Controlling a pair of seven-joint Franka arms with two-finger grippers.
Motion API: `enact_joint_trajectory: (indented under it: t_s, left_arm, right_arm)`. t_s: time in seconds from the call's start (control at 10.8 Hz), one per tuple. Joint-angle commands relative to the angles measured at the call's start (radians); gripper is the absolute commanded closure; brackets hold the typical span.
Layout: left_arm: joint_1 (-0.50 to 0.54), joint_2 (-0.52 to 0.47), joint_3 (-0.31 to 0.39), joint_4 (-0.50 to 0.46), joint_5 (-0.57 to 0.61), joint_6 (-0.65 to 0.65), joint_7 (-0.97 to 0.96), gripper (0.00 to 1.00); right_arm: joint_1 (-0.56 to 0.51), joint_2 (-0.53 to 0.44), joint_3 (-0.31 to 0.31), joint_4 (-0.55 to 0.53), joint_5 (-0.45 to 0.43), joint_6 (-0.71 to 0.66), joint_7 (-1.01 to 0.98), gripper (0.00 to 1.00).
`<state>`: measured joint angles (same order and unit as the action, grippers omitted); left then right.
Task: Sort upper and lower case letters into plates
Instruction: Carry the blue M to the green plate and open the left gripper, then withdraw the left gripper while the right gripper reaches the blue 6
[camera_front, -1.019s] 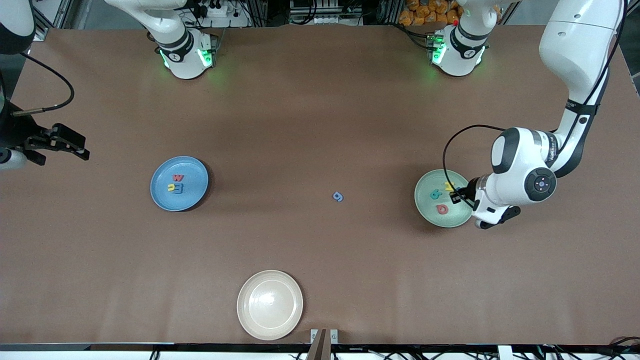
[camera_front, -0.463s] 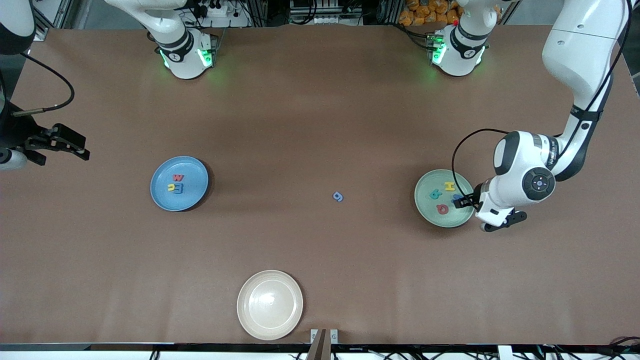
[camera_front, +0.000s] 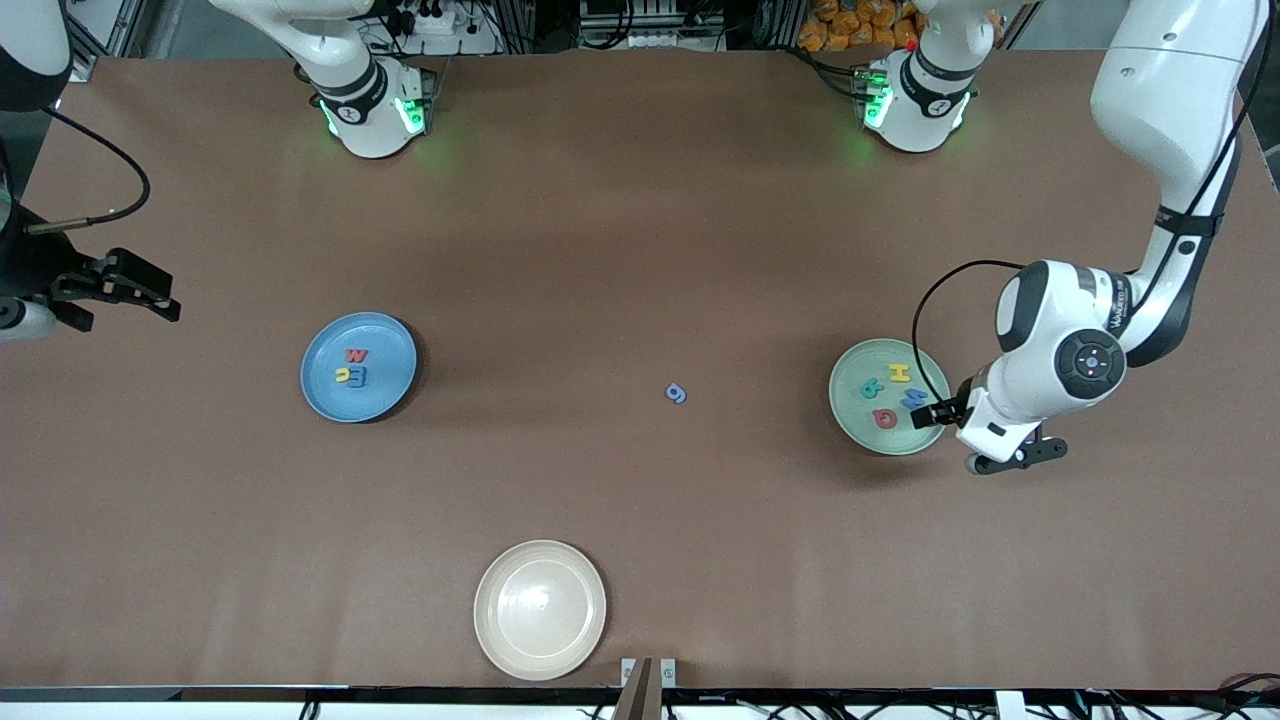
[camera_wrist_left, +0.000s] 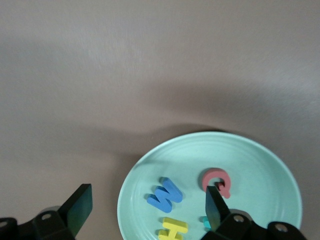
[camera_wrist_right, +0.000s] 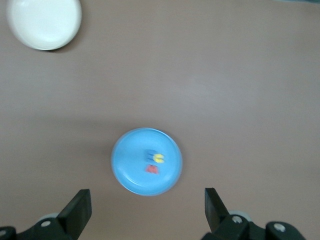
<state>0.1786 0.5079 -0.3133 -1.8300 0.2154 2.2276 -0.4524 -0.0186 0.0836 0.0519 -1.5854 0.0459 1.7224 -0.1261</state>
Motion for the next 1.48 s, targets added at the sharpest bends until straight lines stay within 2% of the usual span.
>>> enact_joint_trajectory:
  t_s: [0.0,0.37,0.65,0.83,1.11,1.2,1.39]
  left_arm:
    - [-0.001,-0.058,-0.015,0.046,0.028,-0.119,0.027,0.00]
    - [0.004,-0.141,-0.033,0.123,0.041,-0.294,0.139,0.00]
    - [0.002,-0.206,-0.044,0.233,0.030,-0.503,0.141,0.00]
    - [0.007,-0.227,-0.056,0.282,0.028,-0.560,0.143,0.00]
    - [0.013,-0.253,-0.061,0.288,0.021,-0.565,0.153,0.00]
    - [0.015,-0.291,-0.056,0.300,-0.020,-0.565,0.153,0.00]
    - [0.013,-0.292,-0.052,0.304,-0.039,-0.565,0.153,0.00]
  right_arm:
    - [0.085,0.082,0.054,0.015,-0.014,0.046,0.076,0.00]
    - [0.109,0.085,0.065,0.015,-0.003,0.063,0.089,0.00]
    - [0.257,0.152,0.066,0.015,0.005,0.185,0.153,0.00]
    - [0.359,0.200,0.066,0.021,-0.001,0.229,0.293,0.00]
    - [0.488,0.359,0.065,0.154,-0.004,0.258,0.396,0.00]
    - [0.532,0.427,0.065,0.201,-0.009,0.296,0.419,0.00]
    - [0.607,0.580,0.059,0.301,-0.024,0.386,0.439,0.00]
